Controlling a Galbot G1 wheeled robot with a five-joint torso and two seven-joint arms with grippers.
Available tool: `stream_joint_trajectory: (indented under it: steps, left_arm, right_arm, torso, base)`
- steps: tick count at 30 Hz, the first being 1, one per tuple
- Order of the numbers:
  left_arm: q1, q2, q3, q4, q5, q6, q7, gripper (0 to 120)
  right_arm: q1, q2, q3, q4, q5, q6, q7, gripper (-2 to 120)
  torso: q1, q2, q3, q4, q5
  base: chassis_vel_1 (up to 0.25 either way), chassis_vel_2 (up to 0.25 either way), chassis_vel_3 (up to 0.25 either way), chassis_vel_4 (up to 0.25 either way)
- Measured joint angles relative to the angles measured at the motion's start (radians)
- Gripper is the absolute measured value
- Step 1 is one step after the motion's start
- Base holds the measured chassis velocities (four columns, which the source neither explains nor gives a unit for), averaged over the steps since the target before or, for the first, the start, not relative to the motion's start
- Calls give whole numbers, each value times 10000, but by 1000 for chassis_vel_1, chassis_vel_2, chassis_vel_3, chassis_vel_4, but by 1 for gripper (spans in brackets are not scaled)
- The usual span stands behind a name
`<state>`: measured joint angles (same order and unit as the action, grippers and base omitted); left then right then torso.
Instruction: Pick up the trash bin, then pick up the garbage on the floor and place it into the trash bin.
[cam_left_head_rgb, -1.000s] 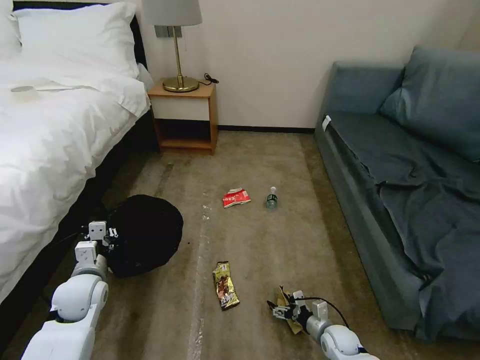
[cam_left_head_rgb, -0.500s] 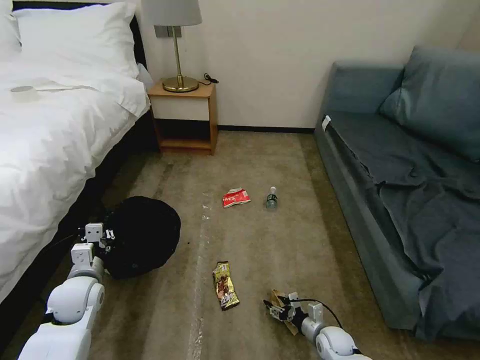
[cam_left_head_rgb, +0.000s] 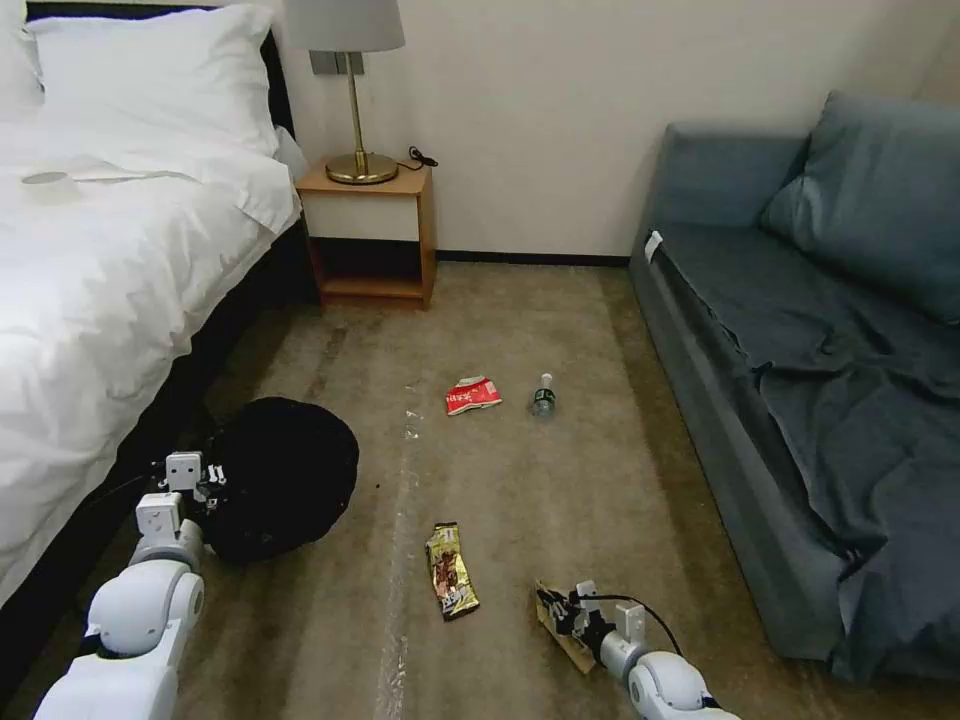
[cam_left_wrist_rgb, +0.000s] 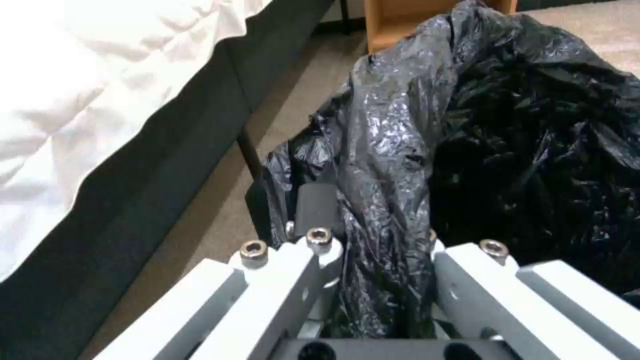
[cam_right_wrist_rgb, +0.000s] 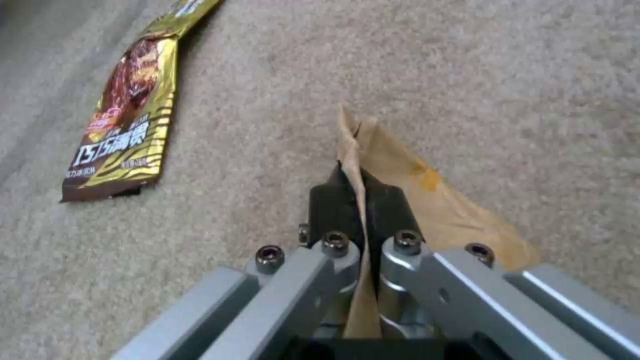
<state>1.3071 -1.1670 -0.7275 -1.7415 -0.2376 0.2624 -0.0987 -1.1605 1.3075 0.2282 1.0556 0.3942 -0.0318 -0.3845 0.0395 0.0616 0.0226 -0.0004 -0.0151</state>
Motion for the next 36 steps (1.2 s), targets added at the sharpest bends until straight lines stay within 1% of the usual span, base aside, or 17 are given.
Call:
stream_joint_trajectory:
  steps: [14,17,20,23,26,27,29,32,34,35,36]
  left_arm:
    - [290,-28,0,-352,66,-25,7,4]
    - [348,-64,57,-451,91,-30,7,4]
    - [355,-71,101,-454,120,-35,7,4]
    - [341,-146,333,-460,284,-48,-1,4]
    - [323,-180,395,-468,316,-49,-5,4]
    - [297,-222,488,-469,366,-49,-17,4]
    - [245,-328,667,-466,453,-74,-24,4]
    - [236,-350,701,-455,476,-87,-25,4]
    - [199,-516,910,-320,671,-200,-28,4]
    - [199,-516,910,-320,671,-200,-28,4]
    - [183,-636,1009,-239,769,-246,-14,4]
  right_arm:
    - [-233,-176,213,571,98,22,9,0]
    - [-229,-282,229,1056,239,62,18,0]
    - [-185,-332,173,1224,373,135,22,0]
    - [267,-690,-249,2153,1092,117,34,0]
    - [431,-807,-338,2353,1267,40,56,0]
    - [623,-948,-516,2623,1510,-49,105,0]
    - [1085,-1253,-828,3005,1935,-128,226,0]
    - [1149,-1294,-873,3041,1987,-133,236,0]
    - [1537,-1545,-1082,3235,2294,-141,266,0]
    - [1537,-1545,-1082,3235,2294,-141,266,0]
    - [1811,-1674,-1174,3371,2524,-146,271,0]
  torso:
    - [0,-1,0,0,-1]
    - [0,-1,0,0,0]
    - [0,-1,0,-1,0]
    - [0,-1,0,2,-1]
    - [0,0,0,3,-2]
    - [0,-1,1,0,0]
    - [0,-1,0,1,-3]
    - [0,0,0,1,-3]
    - [1,0,1,0,2]
    - [1,0,1,0,2]
    - [0,-1,0,-1,-5]
  base:
    - [0,0,0,0]
    - [0,0,0,0]
    - [0,0,0,0]
    - [0,0,0,0]
    - [0,0,0,0]
    - [0,0,0,0]
    - [0,0,0,0]
    - [0,0,0,0]
    - [0,0,0,0]
    - [0,0,0,0]
    - [0,0,0,0]
